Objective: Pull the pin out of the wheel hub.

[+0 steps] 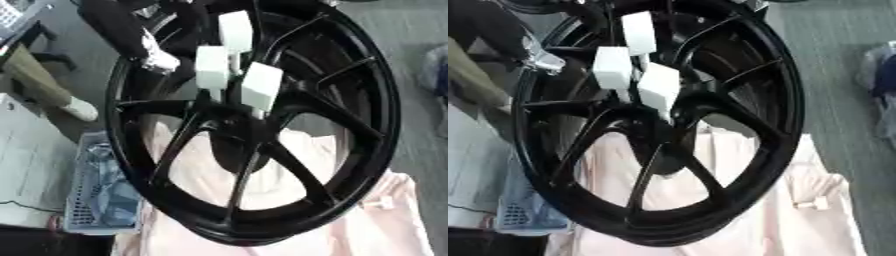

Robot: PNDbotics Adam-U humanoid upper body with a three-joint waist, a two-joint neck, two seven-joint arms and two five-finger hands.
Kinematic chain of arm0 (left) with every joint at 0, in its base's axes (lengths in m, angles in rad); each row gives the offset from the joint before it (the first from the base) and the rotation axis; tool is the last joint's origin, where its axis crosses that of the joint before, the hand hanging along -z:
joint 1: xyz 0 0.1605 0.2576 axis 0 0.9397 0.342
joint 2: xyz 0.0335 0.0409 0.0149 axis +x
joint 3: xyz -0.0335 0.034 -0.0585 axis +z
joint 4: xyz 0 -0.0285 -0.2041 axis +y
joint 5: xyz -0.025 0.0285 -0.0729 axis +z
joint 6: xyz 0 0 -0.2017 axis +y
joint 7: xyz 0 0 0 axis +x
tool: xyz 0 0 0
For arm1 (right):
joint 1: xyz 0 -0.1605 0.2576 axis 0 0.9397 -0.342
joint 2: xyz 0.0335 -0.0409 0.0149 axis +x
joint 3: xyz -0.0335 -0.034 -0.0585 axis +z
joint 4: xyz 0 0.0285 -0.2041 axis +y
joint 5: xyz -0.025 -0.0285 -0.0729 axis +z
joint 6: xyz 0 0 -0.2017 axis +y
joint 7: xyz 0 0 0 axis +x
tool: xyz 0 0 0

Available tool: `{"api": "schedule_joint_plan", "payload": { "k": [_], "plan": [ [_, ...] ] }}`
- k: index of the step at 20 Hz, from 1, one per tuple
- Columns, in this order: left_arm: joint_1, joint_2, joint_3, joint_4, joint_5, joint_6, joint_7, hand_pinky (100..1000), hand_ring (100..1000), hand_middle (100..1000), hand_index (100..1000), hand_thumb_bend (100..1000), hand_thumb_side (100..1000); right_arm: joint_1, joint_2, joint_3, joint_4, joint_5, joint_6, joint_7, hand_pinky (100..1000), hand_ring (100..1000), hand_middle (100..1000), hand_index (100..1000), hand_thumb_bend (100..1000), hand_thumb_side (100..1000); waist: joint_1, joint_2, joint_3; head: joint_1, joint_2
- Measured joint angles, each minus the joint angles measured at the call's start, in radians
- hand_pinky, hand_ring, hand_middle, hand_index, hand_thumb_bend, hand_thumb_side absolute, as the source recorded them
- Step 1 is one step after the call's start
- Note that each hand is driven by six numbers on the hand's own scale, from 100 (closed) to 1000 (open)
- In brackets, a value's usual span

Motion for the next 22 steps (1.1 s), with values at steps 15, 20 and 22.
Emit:
{"api": "schedule_joint_plan", "payload": {
  "k": [15,20,22],
  "plan": [
    [-0.001,-0.021,-0.003,0.039,-0.019,0.022,-0.007,912,865,752,860,496,563,-0.018,0.01,0.007,0.0,-0.011,0.0,0.007,659,798,762,744,100,533,0.007,0.027,-0.012,0.011,-0.002],
    [-0.001,-0.035,-0.004,0.058,-0.021,0.022,-0.02,897,832,724,835,495,570,-0.026,0.011,0.009,0.0,-0.018,0.0,0.007,659,798,762,744,100,536,0.009,0.033,-0.02,0.011,-0.002],
    [0.0,-0.038,-0.008,0.064,-0.02,0.021,-0.022,886,822,713,831,494,572,-0.026,0.012,0.009,0.0,-0.019,-0.001,0.006,659,798,762,743,100,539,0.01,0.033,-0.021,0.011,-0.002]
  ]
}}
